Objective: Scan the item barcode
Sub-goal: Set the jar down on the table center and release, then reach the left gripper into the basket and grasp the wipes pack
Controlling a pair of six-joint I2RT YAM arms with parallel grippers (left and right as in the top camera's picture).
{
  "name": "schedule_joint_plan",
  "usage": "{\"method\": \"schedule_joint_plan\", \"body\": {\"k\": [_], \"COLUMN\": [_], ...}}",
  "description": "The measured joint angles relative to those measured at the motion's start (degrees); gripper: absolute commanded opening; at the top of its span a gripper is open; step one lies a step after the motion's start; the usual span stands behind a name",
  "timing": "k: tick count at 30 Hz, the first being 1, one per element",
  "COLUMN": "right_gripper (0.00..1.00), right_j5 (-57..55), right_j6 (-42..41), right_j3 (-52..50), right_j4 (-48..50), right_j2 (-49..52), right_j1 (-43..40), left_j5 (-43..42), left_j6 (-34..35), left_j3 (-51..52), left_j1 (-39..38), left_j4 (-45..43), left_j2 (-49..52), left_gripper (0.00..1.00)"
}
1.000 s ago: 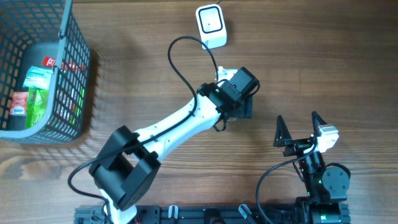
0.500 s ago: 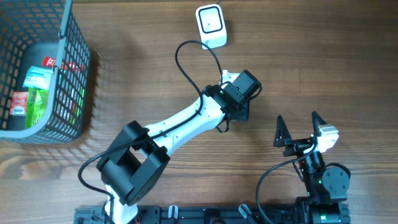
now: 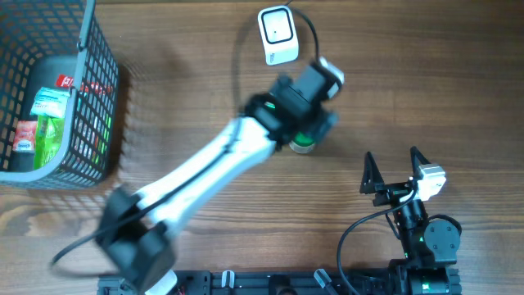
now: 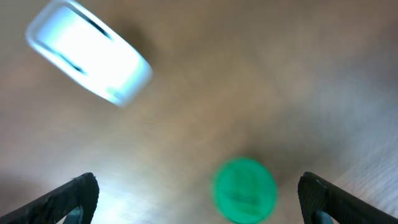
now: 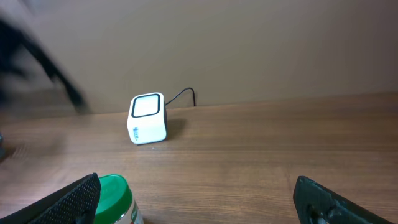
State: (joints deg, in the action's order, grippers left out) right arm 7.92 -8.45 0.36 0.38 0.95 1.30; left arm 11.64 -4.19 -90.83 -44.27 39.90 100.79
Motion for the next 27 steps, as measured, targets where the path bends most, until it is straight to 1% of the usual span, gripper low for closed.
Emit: {"method": "schedule_joint_plan", "body": {"k": [1, 3, 4, 6, 8, 10, 11, 12, 14, 16, 19, 21, 25, 27], "right_gripper": [1.00, 1.00, 1.00, 1.00, 1.00, 1.00, 1.00, 1.00, 1.00, 1.00, 1.00, 1.00, 1.00, 1.00], "right_j5": [0.00, 0.00, 0.00, -0.02, 0.02, 0.02, 0.02, 0.02, 0.00, 0.02, 0.00, 0.02, 0.00, 0.02], "right_j6": [0.00, 0.00, 0.00, 0.00, 0.00, 0.02, 0.02, 0.00, 0.02, 0.02, 0.02, 0.00, 0.02, 0.00], "right_j3": [0.00, 0.00, 0.00, 0.00, 0.00, 0.00, 0.00, 0.00, 0.00, 0.00, 0.00, 0.00, 0.00, 0.00], "right_j4": [0.00, 0.00, 0.00, -0.02, 0.00, -0.02, 0.00, 0.00, 0.00, 0.00, 0.00, -0.02, 0.00, 0.00], "right_j2": [0.00, 0.00, 0.00, 0.00, 0.00, 0.00, 0.00, 0.00, 0.00, 0.00, 0.00, 0.00, 0.00, 0.00], "right_j1": [0.00, 0.00, 0.00, 0.00, -0.02, -0.02, -0.02, -0.02, -0.02, -0.02, -0.02, -0.02, -0.02, -0.02], "left_j5": [0.92, 4.74, 8.26, 12.37, 14.45, 14.56, 14.25, 13.81, 11.65, 8.63, 6.27, 4.24, 1.11, -2.32], "left_j6": [-0.07, -0.09, -0.07, 1.07, 4.13, 8.59, 10.84, 12.85, 16.98, 20.65, 22.56, 23.21, 24.28, 25.07], "left_j3": [-2.45, -5.81, -6.80, -7.23, -7.15, -6.95, -6.88, -6.75, -6.73, -6.64, -6.62, -6.62, -6.62, -6.62], "left_j1": [2.08, 9.35, 16.06, 28.63, 43.19, 55.36, 60.78, 64.11, 69.61, 73.72, 74.66, 74.66, 74.66, 74.51], "left_j4": [0.24, -0.42, -0.39, 1.03, 4.20, 7.96, 9.94, 11.08, 12.41, 12.26, 9.97, 6.64, -0.59, -3.37], "left_j2": [-3.72, -12.66, -18.18, -23.28, -23.47, -21.00, -19.02, -17.16, -12.35, -5.25, 1.97, 8.81, 16.63, 19.98], "left_gripper": [1.00, 1.00, 1.00, 1.00, 1.00, 1.00, 1.00, 1.00, 1.00, 1.00, 1.00, 1.00, 1.00, 1.00]}}
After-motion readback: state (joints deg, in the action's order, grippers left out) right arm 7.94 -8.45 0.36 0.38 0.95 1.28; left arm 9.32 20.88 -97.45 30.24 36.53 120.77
